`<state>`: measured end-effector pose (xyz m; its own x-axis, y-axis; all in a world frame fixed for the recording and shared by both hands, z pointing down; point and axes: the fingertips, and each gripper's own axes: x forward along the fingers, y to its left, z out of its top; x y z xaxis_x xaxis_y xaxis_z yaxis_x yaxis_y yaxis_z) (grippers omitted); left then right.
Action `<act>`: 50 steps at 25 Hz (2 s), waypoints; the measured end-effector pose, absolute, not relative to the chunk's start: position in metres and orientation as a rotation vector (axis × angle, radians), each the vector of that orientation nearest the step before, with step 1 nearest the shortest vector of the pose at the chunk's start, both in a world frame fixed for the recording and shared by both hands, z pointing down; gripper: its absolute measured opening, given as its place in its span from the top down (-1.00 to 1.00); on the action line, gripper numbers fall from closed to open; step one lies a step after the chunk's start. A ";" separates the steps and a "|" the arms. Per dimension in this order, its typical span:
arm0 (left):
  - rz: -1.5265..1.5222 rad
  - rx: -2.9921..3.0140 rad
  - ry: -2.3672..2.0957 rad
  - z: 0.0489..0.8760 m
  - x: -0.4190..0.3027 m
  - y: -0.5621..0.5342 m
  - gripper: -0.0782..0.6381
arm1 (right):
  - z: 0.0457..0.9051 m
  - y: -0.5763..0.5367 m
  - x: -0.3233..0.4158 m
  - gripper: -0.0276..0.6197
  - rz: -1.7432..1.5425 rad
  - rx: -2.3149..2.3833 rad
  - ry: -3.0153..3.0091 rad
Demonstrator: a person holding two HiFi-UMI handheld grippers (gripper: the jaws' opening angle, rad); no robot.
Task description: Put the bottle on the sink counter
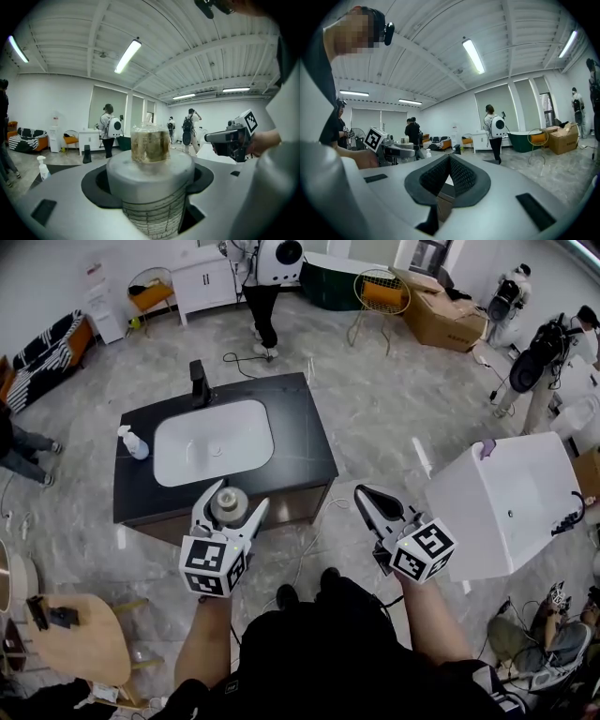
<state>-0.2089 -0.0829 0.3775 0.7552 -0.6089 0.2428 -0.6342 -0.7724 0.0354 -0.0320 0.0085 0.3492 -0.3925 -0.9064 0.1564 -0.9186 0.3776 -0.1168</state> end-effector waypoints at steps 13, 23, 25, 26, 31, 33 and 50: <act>0.393 2.750 -1.106 0.388 -0.114 -0.159 -0.17 | 0.372 -0.102 0.064 0.87 0.371 1.524 -2.673; 0.380 2.560 -1.348 0.402 -0.030 -0.233 -0.17 | 0.387 -0.212 0.156 0.87 0.389 1.216 -2.771; 0.382 2.528 -1.385 0.407 -0.023 -0.238 -0.17 | 0.390 -0.224 0.159 0.87 0.388 1.150 -2.789; 0.384 2.512 -1.400 0.409 -0.020 -0.238 -0.17 | 0.391 -0.229 0.160 0.87 0.384 1.119 -2.795; 0.399 2.476 -1.424 0.420 -0.015 -0.230 -0.17 | 0.400 -0.233 0.155 0.87 0.413 1.054 -2.807; 0.398 2.482 -1.425 0.424 -0.015 -0.222 -0.17 | 0.407 -0.228 0.149 0.87 0.434 1.041 -2.801; 0.455 2.464 -1.345 0.485 -0.005 -0.181 -0.17 | 0.436 -0.185 0.116 0.87 0.494 0.990 -2.770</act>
